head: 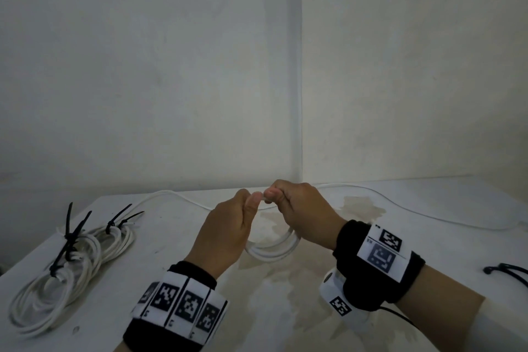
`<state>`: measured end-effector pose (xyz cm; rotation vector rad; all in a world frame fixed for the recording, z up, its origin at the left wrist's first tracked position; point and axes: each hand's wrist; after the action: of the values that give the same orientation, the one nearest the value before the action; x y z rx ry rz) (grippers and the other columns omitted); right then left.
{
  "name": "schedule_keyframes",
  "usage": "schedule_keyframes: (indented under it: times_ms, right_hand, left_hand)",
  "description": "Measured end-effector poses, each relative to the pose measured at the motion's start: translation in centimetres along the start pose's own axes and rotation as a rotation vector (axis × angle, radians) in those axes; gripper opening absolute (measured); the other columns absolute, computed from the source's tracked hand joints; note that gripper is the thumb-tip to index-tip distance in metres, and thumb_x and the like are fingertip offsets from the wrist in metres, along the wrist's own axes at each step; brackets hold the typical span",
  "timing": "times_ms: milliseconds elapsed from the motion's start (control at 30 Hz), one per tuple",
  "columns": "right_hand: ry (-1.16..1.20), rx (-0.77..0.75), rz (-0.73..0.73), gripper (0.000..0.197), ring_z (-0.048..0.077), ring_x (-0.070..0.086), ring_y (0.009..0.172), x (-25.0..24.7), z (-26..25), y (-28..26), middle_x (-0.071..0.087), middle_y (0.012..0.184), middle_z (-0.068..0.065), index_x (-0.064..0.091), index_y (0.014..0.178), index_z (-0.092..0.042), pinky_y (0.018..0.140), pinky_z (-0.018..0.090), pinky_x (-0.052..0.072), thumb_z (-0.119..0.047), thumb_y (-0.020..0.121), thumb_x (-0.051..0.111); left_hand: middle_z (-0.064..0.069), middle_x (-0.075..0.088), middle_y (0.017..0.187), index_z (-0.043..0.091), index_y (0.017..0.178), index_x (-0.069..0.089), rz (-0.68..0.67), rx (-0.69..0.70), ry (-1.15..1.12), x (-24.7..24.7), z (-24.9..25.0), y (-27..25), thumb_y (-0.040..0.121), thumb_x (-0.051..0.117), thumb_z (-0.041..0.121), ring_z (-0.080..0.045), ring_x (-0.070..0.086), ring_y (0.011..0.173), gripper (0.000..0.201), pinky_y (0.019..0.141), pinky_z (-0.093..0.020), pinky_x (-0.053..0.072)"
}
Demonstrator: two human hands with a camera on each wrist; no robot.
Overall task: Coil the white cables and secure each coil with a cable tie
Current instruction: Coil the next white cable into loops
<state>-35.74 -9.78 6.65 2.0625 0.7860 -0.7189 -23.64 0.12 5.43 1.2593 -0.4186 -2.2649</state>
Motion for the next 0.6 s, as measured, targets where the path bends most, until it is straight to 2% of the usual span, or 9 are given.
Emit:
schedule_keyframes:
  times_ms: [33,100,200,267,367,433,467,533,600]
  right_hand:
    - [-0.012,-0.003,-0.001,0.036,0.008,0.044,0.053,0.0,0.1,0.0,0.044,0.056,-0.017,0.062,0.094,-0.005,0.054,0.022,0.032,-0.032,0.097,0.039]
    - [-0.046,-0.029,0.014,0.045,0.024,0.054,0.065,0.1,0.4,0.1,0.061,0.067,0.000,0.062,0.094,-0.005,0.060,0.029,0.035,-0.041,0.097,0.035]
    - [-0.115,-0.102,0.040,0.065,0.026,0.051,0.064,0.2,0.7,0.0,0.065,0.075,0.013,0.060,0.090,-0.004,0.059,0.030,0.033,-0.057,0.089,0.022]
    - [-0.134,-0.119,0.029,0.070,0.027,0.051,0.061,-0.1,0.7,0.2,0.062,0.071,0.013,0.060,0.089,-0.003,0.057,0.032,0.035,-0.059,0.090,0.017]
    - [-0.010,-0.058,0.009,0.045,0.018,0.045,0.054,-0.7,0.7,0.3,0.050,0.059,0.001,0.061,0.088,-0.002,0.057,0.029,0.034,-0.038,0.098,0.036]
    - [0.113,-0.019,-0.028,0.034,0.007,0.043,0.048,-1.0,0.5,0.1,0.048,0.056,-0.005,0.059,0.082,-0.005,0.053,0.019,0.033,-0.028,0.098,0.039]
    - [0.165,-0.005,-0.041,0.035,0.005,0.045,0.048,-1.1,0.5,-0.1,0.051,0.057,-0.006,0.058,0.079,-0.006,0.052,0.015,0.032,-0.027,0.098,0.038]
    - [0.230,0.016,-0.053,0.042,0.004,0.044,0.051,-1.0,0.3,-0.4,0.056,0.063,-0.004,0.059,0.077,-0.006,0.054,0.016,0.034,-0.031,0.099,0.034]
    - [0.237,0.027,-0.033,0.041,0.004,0.044,0.052,-0.9,0.1,-0.5,0.054,0.060,-0.006,0.056,0.069,-0.015,0.054,0.017,0.034,-0.032,0.099,0.033]
  left_hand:
    - [0.002,0.046,0.060,0.018,0.080,0.048,-0.003,-0.004,-0.009,-0.1,0.0,0.1,0.078,0.012,0.058,-0.013,0.045,0.057,0.054,0.055,-0.026,0.032]
    - [0.002,0.051,0.063,0.025,0.081,0.047,-0.041,-0.033,-0.071,-0.4,0.3,0.2,0.082,0.016,0.055,-0.012,0.049,0.060,0.043,0.057,-0.023,0.034]
    - [0.005,0.054,0.062,0.022,0.084,0.055,-0.121,-0.117,-0.205,-0.5,0.8,0.7,0.096,0.027,0.042,-0.006,0.052,0.059,0.037,0.059,-0.018,0.037]
    - [0.005,0.050,0.063,0.021,0.079,0.054,-0.105,-0.147,-0.271,-0.2,1.2,0.8,0.098,0.027,0.037,-0.007,0.050,0.059,0.037,0.060,-0.021,0.037]
    - [0.012,0.046,0.064,0.027,0.074,0.049,-0.014,-0.107,-0.244,0.4,1.7,0.8,0.098,0.027,0.034,-0.002,0.045,0.059,0.034,0.059,-0.013,0.035]
    - [0.011,0.045,0.060,0.031,0.066,0.044,0.043,-0.085,-0.224,0.5,1.9,0.6,0.098,0.027,0.032,-0.003,0.044,0.056,0.036,0.056,-0.010,0.036]
    - [0.010,0.045,0.059,0.031,0.064,0.043,0.068,-0.085,-0.230,0.6,1.9,0.5,0.098,0.027,0.032,-0.004,0.044,0.056,0.037,0.055,-0.010,0.035]
    - [0.009,0.047,0.061,0.031,0.065,0.045,0.118,-0.103,-0.259,0.8,1.8,0.3,0.098,0.028,0.031,-0.004,0.045,0.057,0.038,0.055,-0.011,0.035]
    - [0.010,0.048,0.061,0.029,0.067,0.048,0.145,-0.127,-0.299,1.2,1.7,0.3,0.098,0.029,0.030,-0.003,0.045,0.056,0.037,0.053,-0.012,0.035]
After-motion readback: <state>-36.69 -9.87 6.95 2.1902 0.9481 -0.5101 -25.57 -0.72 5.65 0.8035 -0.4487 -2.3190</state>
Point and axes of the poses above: each hand's wrist, its own y-axis towards the middle knuckle, its own x-axis out of the palm, z = x × y
